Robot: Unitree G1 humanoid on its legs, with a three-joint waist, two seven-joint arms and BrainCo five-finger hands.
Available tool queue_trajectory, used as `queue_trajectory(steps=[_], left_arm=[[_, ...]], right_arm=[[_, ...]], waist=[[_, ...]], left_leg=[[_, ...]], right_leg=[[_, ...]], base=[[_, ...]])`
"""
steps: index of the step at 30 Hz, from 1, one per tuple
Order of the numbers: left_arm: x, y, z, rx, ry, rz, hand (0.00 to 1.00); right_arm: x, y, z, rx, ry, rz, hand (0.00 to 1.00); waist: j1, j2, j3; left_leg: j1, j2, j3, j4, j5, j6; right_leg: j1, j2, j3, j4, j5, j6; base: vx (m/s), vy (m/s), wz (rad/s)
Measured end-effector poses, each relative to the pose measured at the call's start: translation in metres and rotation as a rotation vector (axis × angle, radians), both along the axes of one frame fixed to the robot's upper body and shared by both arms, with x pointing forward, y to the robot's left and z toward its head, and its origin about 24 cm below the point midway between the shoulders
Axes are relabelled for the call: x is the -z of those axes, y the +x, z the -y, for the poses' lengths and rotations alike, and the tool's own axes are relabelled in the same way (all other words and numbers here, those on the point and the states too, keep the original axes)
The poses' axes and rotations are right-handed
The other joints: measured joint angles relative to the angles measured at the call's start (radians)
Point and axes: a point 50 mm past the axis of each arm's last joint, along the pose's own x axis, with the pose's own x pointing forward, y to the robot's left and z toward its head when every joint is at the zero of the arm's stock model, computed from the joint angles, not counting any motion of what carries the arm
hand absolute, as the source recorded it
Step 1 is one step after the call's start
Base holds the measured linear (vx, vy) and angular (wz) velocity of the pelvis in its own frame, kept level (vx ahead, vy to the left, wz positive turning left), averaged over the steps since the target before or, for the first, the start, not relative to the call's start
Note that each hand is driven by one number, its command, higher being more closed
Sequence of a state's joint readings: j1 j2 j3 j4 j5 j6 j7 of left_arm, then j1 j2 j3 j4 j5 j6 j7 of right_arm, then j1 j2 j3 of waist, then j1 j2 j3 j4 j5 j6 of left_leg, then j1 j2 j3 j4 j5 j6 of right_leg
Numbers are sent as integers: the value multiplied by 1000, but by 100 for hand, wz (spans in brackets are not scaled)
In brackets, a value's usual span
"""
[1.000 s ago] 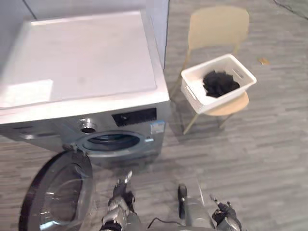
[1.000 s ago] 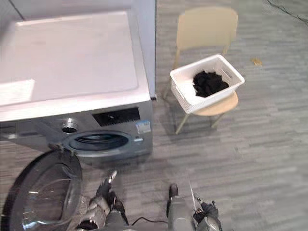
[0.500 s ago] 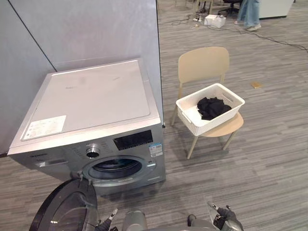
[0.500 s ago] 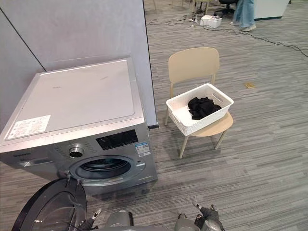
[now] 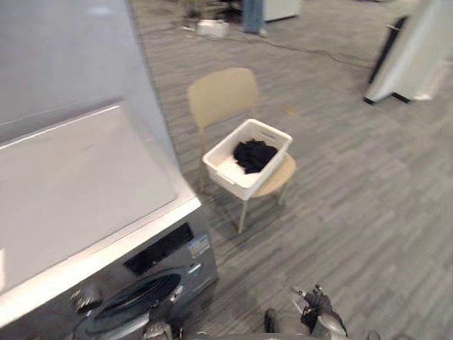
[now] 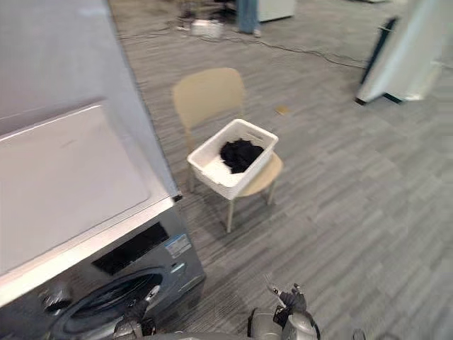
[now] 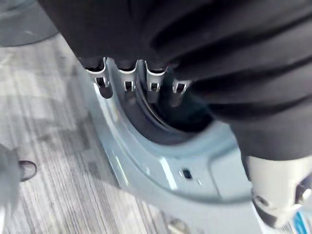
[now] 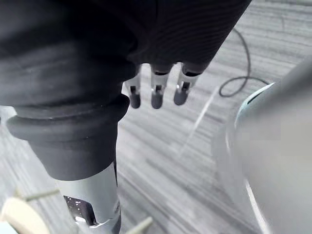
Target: Pick up the laundry basket with both hands and put the clothes into the washing machine.
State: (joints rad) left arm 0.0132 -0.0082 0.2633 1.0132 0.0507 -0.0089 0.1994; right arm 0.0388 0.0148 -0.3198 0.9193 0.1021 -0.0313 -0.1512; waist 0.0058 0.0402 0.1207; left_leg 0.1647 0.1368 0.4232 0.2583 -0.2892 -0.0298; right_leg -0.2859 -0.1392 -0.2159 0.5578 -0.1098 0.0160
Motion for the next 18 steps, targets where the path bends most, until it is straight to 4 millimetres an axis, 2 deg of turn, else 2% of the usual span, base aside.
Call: queue_trajectory(steps=[1, 3, 4, 5, 6, 7, 8, 9, 10, 11, 12, 13, 14, 15, 16, 17, 18], left_arm=[[0, 3, 0, 39, 10, -6, 0], [1, 0, 0, 52, 14, -18, 0], [3, -4, -3, 67, 23, -41, 0], [5, -13, -10, 62, 39, -72, 0], [7, -18, -11, 57, 38, -94, 0], [8, -21, -9, 58, 28, -104, 0], [10, -23, -3, 54, 11, -111, 0], [10, -22, 2, 46, -3, -107, 0], [10, -22, 3, 40, -6, -106, 0], [11, -25, 2, 16, -11, -110, 0], [11, -26, 0, -1, -12, -111, 0], [11, -28, -2, -26, -16, -110, 0], [11, -31, -6, -61, -18, -107, 0], [10, -29, -9, -93, -22, -90, 0], [9, -28, -10, -102, -23, -82, 0], [8, -26, -12, -123, -22, -66, 0], [7, -25, -13, -138, -24, -54, 0]], right_arm=[[5, -9, 4, -7, -10, -50, 0], [7, -13, 8, -15, -19, -79, 0], [9, -18, 10, 13, -11, -101, 0], [12, -23, 10, 28, 2, -125, 0], [12, -24, 16, 53, 1, -131, 0], [11, -22, 21, 62, -12, -131, 0], [12, -29, 28, 81, -20, -159, 0], [13, -37, 37, 94, -27, -200, 0], [14, -41, 39, 106, -24, -220, 0], [17, -49, 37, 121, -9, -248, 0], [19, -58, 35, 131, -2, -268, 0], [20, -62, 35, 133, -3, -279, 0], [20, -67, 35, 133, -4, -290, 0], [21, -68, 35, 134, -2, -292, 0], [20, -67, 36, 135, -7, -290, 0], [19, -63, 39, 135, -18, -277, 0], [16, -57, 41, 130, -33, -257, 0]], waist=[[-12, -11, 1], [-19, -11, 1], [-18, -26, 4], [-16, -56, 9], [-14, -45, 19], [-17, -24, 28], [-26, -5, 33], [-20, 13, 34], [-18, 16, 33], [-23, 18, 34], [-25, 20, 37], [-25, 21, 40], [-26, 11, 49], [-20, 17, 51], [-20, 17, 52], [-15, 13, 54], [-7, 14, 57]], left_leg=[[20, 10, -2, -18, 0, 0], [22, 22, -5, -28, 3, -6], [31, 18, -7, -46, 17, -30], [53, 6, -11, -62, 24, -50], [69, 26, -17, -75, 31, -74], [74, 46, -26, -78, 49, -104], [78, 73, -52, -76, 88, -140], [75, 104, -75, -50, 116, -169], [67, 121, -90, -21, 129, -169], [37, 162, -129, 80, 156, -158], [-11, 208, -175, 232, 204, -114], [-43, 234, -187, 318, 244, -59], [-118, 285, -212, 493, 322, 28], [-197, 303, -232, 645, 276, 43], [-235, 297, -235, 700, 247, 39], [-299, 252, -232, 749, 198, 35], [-355, 168, -250, 736, 152, -1]], right_leg=[[-3, -62, -63, -10, -5, 7], [-21, -97, -79, -44, -1, 12], [-28, -119, -80, -127, 44, 18], [-15, -138, -69, -206, 152, 25], [-8, -118, -60, -192, 116, 76], [2, -97, -69, -191, 108, 69], [10, -70, -86, -189, 79, 55], [19, -44, -92, -181, 55, 34], [28, -31, -96, -177, 38, 25], [66, -4, -113, -182, 11, 10], [123, 29, -125, -205, -11, 1], [152, 45, -134, -220, -20, -9], [211, 75, -135, -255, -33, -24], [253, 94, -134, -279, -45, -42], [269, 99, -130, -288, -52, -53], [291, 103, -115, -305, -58, -55], [305, 104, -101, -318, -67, -54]], base=[[220, -160, -26], [192, -213, -14], [259, -326, -34], [263, -363, -47], [246, -366, -33], [236, -362, -9], [292, -422, -3], [269, -361, -7], [266, -365, -13], [259, -350, 0], [246, -356, 6], [207, -325, 1], [190, -288, -8], [186, -251, -12], [178, -196, -21], [191, -152, -29], [212, -122, -47]])
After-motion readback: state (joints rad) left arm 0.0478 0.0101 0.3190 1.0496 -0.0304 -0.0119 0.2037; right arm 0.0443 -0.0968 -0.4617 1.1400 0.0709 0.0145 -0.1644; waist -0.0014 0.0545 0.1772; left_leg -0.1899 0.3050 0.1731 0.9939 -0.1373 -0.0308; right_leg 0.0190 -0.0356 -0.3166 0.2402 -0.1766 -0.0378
